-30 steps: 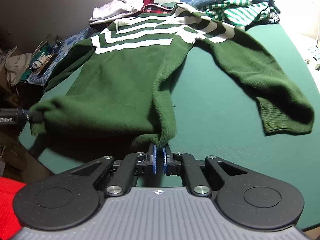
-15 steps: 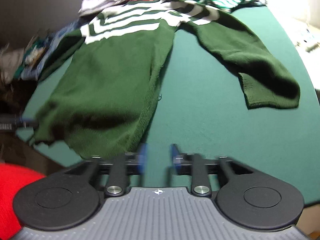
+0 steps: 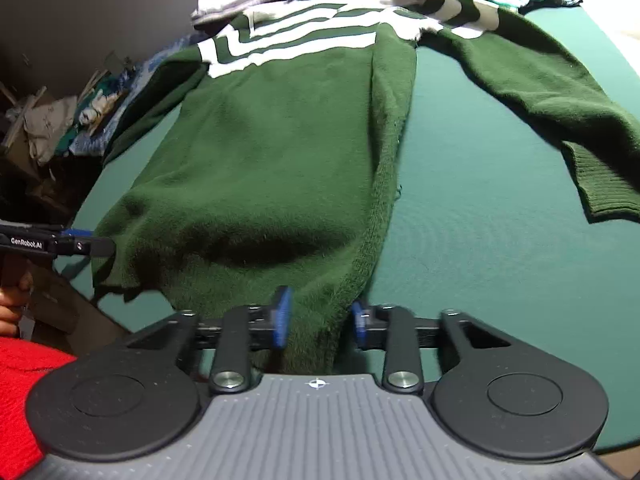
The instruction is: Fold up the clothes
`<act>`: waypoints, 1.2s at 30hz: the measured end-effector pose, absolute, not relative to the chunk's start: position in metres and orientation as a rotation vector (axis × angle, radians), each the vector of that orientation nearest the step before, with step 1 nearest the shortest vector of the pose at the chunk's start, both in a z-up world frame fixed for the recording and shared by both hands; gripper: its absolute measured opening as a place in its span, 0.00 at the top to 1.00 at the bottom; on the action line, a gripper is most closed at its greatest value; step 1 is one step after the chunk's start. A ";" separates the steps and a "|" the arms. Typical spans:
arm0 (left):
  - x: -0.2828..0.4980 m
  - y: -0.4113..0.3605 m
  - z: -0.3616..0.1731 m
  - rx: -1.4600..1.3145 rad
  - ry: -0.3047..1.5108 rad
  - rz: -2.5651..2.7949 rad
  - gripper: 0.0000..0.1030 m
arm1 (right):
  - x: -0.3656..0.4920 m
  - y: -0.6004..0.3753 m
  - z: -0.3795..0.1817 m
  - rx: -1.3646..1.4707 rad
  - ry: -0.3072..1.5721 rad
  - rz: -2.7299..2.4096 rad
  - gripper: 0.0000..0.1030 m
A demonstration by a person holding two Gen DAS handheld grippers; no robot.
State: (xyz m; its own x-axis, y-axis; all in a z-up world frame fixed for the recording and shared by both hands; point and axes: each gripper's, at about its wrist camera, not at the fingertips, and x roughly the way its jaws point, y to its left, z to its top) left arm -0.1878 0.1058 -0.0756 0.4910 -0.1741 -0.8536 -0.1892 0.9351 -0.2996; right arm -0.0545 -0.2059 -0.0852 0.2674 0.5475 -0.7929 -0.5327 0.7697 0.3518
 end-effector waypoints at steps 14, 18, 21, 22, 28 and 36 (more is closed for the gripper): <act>-0.206 0.089 -0.033 -0.277 1.021 -0.013 0.95 | -0.060 -0.224 -0.059 0.029 1.100 0.772 0.94; -0.211 0.082 -0.028 -0.254 1.056 -0.033 0.95 | -0.064 -0.221 -0.056 -0.031 1.131 0.814 0.95; -0.215 0.076 -0.031 -0.237 1.091 -0.044 0.96 | -0.067 -0.220 -0.061 -0.056 1.163 0.832 0.95; -0.217 0.074 -0.034 -0.227 1.108 -0.045 0.96 | -0.068 -0.220 -0.063 -0.064 1.170 0.829 0.95; -0.220 0.070 -0.049 -0.196 1.175 -0.042 0.96 | -0.072 -0.220 -0.078 -0.107 1.208 0.823 0.95; -0.221 0.071 -0.050 -0.126 1.210 -0.062 0.93 | -0.074 -0.223 -0.079 -0.113 1.223 0.824 0.95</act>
